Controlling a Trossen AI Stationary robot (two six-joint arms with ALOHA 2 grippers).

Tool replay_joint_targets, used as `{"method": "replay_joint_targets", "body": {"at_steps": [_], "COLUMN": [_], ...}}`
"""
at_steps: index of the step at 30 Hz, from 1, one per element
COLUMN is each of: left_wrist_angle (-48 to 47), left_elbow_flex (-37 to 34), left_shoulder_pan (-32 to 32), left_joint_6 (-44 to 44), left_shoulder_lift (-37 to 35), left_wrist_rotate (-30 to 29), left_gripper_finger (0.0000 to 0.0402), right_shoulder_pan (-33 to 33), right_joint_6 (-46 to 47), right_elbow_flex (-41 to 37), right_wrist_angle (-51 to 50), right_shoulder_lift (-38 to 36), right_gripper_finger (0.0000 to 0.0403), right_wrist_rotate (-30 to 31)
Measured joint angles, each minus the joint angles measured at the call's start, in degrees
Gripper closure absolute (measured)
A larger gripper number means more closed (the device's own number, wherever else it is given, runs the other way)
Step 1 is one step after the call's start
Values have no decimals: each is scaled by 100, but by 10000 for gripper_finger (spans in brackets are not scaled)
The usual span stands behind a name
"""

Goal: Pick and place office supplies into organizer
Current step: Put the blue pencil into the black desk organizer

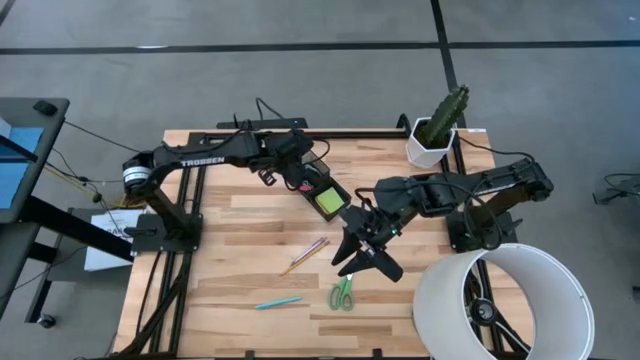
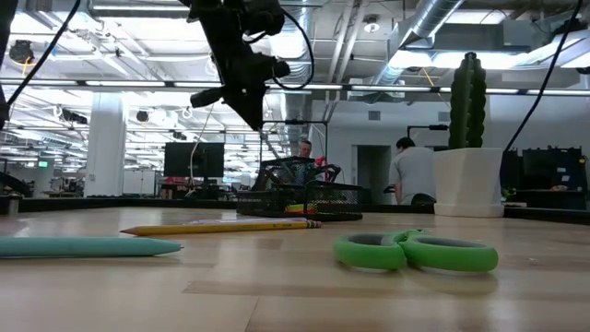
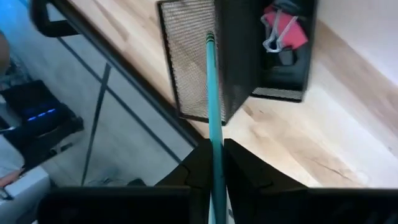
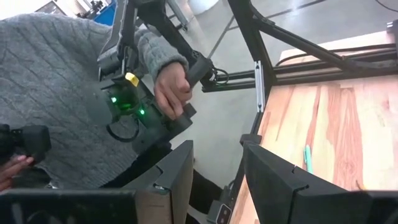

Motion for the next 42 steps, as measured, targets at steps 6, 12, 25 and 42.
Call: {"method": "replay_joint_targets", "body": {"at_steps": [6,12,25,42], "left_wrist_angle": [232,392,422,-28], "left_elbow_flex": [-3,-3,411,850], "left_shoulder_pan": [-52,-202,-332,-331], "left_joint_6": [15,-197,-447,-786], "left_shoulder_lift": [319,772,900,998], "left_wrist_rotate": [-66,-644,-784,-264], "left_gripper_finger": [375,374,374,374], "right_shoulder_pan": [0,32,10,-128], "right_joint_6": [0,125,190,190], "right_elbow_flex": [0,1,7,7], "right_wrist_angle": [-35,-60,-172,-193], "right_shoulder_lift": [0,0,-57,-31], "right_gripper_finger": [269,270,268,265], "right_wrist_rotate": [0,-7,-10,15]}}
